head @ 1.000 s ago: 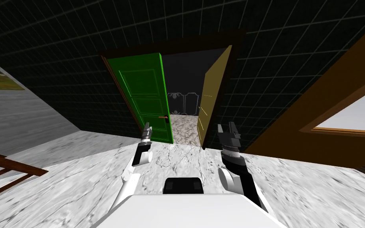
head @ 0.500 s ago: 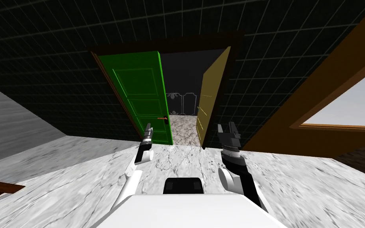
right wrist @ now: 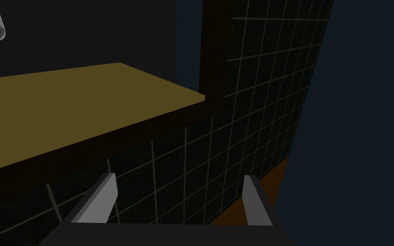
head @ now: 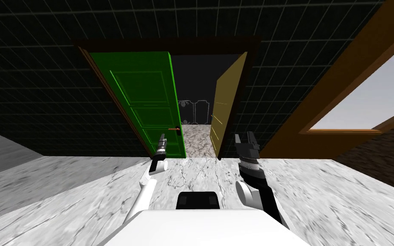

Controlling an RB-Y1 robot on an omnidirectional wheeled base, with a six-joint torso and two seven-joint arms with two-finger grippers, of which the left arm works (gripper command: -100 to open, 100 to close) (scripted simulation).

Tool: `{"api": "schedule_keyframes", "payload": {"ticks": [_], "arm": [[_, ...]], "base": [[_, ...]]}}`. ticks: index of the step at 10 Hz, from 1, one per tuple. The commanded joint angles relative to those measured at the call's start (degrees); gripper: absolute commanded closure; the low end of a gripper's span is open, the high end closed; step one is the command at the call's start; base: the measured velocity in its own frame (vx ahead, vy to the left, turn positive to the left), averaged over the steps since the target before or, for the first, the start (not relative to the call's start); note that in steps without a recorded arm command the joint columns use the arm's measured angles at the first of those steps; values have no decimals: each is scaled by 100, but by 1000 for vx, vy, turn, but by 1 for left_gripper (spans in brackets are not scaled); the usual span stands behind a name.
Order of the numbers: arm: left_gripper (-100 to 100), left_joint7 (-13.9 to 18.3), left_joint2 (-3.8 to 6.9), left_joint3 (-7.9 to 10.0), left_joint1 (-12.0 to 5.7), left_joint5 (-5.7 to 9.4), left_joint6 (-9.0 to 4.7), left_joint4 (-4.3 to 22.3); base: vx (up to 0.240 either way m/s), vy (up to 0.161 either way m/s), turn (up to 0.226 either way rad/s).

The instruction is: Push the door open

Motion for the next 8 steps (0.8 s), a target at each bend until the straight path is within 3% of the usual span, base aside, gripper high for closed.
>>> {"api": "schedule_keyframes", "payload": {"ticks": [1, 8], "arm": [[-100, -23, -17, 54, -138, -6, 26, 249], [-100, -108, -135, 235, -607, -30, 139, 1069]], "base": [[36, 147, -129], [29, 107, -112]]}}
